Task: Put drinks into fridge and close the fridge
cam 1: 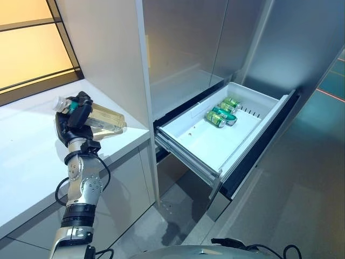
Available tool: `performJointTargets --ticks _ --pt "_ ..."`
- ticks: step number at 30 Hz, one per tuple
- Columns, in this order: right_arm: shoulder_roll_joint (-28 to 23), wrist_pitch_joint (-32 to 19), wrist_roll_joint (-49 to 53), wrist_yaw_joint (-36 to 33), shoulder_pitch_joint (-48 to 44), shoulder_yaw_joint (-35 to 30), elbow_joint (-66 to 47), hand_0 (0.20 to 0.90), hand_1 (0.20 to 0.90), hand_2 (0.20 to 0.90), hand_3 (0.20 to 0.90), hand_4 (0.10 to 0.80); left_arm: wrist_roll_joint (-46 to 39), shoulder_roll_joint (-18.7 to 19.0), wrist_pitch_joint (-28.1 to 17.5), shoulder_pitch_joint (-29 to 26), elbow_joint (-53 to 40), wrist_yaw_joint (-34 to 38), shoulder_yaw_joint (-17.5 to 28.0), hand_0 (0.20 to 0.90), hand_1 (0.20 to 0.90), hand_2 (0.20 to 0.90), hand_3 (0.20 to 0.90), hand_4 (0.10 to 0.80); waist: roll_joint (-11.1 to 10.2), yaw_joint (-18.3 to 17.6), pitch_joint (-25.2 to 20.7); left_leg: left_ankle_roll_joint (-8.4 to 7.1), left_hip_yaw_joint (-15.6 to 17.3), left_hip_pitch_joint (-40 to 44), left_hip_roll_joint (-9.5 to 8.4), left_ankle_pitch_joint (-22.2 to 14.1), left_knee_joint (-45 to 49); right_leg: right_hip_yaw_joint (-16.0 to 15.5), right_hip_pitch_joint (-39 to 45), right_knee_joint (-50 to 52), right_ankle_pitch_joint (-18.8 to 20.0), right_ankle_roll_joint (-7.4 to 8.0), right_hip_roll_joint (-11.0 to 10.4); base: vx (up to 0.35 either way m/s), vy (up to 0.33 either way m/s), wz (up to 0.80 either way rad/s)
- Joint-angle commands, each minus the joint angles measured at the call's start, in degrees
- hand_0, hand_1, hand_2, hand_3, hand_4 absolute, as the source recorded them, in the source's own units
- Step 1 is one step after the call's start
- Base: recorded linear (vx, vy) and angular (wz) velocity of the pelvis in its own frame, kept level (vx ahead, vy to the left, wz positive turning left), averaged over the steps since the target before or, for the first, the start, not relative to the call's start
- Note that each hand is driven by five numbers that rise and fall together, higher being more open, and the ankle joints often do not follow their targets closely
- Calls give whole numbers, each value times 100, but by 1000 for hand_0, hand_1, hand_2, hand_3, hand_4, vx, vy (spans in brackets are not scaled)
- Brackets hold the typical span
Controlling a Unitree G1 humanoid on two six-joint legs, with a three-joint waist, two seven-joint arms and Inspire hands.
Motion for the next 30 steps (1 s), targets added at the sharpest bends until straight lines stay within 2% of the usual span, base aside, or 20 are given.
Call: performJointTargets --ticks 1,7,11,19,24,30 --pt "-77 -179 399 13 26 260 -623 900 900 900 900 800 -433 171 -814 -848 -1546 -893 73 300 300 300 200 100 151 4 -175 633 -11 260 -637 -809 38 402 -397 594 -226 -202 245 -64 -36 2" --pt "-88 -288 605 96 71 257 -1709 900 900 900 900 800 -661 32 -743 -815 -2183 -1453 -99 300 300 300 200 100 101 -12 -121 605 -8 218 -621 -791 38 375 -375 503 -175 -201 263 -71 -43 2" --pt "-56 -152 927 431 117 264 -2322 900 900 900 900 800 -752 41 -546 -886 -2477 -1685 -202 300 300 300 200 100 76 -30 -120 557 9 195 -590 -776 38 336 -330 394 -122 -193 275 -67 -58 6" --pt "119 506 1424 892 372 333 -3805 900 900 900 900 800 -824 -2 -426 -730 -2744 -2154 -478 300 300 300 200 100 43 -97 -92 482 24 143 -559 -718 38 296 -290 222 -2 -174 297 -69 -45 3" --pt "160 817 2133 1347 410 301 -4596 900 900 900 900 800 -868 -36 -298 -560 -2847 -2500 -649 300 300 300 200 100 39 -131 -69 446 69 114 -530 -675 38 292 -280 122 73 -163 309 -71 -32 1" --pt "139 1606 3229 1838 378 233 -5668 900 900 900 900 800 -936 -85 -310 -374 -2847 -2920 -834 300 300 300 200 100 38 -188 -23 430 124 110 -520 -645 38 373 -300 65 129 -163 336 -64 -15 -1"
